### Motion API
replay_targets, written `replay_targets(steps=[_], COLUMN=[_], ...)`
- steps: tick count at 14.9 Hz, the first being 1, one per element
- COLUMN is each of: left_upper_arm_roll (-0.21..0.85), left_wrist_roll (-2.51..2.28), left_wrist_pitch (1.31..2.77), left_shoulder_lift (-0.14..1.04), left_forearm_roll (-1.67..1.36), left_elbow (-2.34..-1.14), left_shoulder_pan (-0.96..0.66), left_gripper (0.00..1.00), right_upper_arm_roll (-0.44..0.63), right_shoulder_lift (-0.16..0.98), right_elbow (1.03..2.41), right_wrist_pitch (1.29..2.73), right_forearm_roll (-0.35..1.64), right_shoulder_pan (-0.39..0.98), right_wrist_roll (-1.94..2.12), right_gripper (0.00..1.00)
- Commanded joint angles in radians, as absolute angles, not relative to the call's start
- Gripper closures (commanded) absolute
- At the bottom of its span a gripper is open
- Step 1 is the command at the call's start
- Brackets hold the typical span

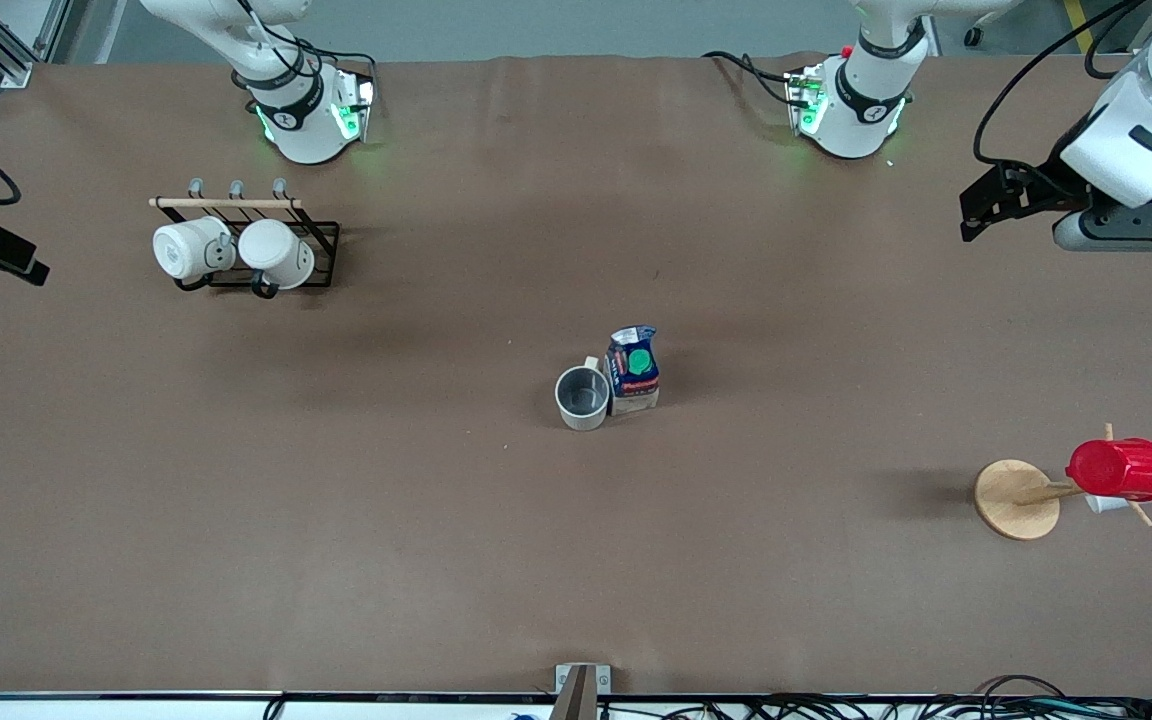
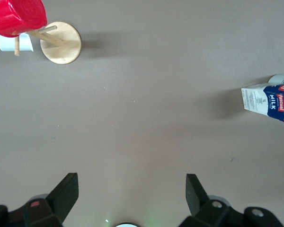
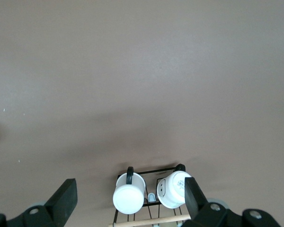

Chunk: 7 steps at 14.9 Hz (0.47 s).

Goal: Place cup and milk on table

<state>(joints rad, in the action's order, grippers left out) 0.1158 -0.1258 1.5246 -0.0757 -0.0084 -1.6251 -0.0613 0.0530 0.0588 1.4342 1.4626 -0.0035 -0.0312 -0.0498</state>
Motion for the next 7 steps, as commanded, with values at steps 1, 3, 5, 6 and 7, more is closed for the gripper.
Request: replay_targets(steps=[1,3,5,6,7], left_upper_arm_roll=[0.104,0.103,0.104,0.106,0.106], left_wrist_roll=[-0.118,-0.127,-0.135,-0.141,-0.141], left_wrist_pitch=[1.526,1.525,1.525,1.525,1.525], left_shoulder_lift=[-0.094,-0.084,-0.077,-0.075,-0.068], left_forearm_roll=[-0.023,-0.022,-0.020,-0.020,-0.020], left_elbow=[-1.622,-1.595,-1.597,-1.597,-1.597], left_shoulder_pan=[-0.063,-0.063,-0.066,-0.067,-0.067], left_gripper=[0.00,0.00,0.00,0.00,0.00], right_upper_arm_roll=[0.052,0.051,0.048,0.048,0.048], right_shoulder_lift=[0.028,0.026,0.026,0.026,0.026], right_elbow=[1.470,1.470,1.470,1.470,1.470], right_wrist_pitch=[1.465,1.462,1.462,1.462,1.462], right_forearm_roll=[0.015,0.011,0.011,0.011,0.011], right_shoulder_pan=[-0.040,-0.046,-0.052,-0.052,-0.052], right_wrist_roll=[0.000,-0.002,-0.002,-0.002,-0.002], right_gripper=[0.00,0.00,0.00,0.00,0.00])
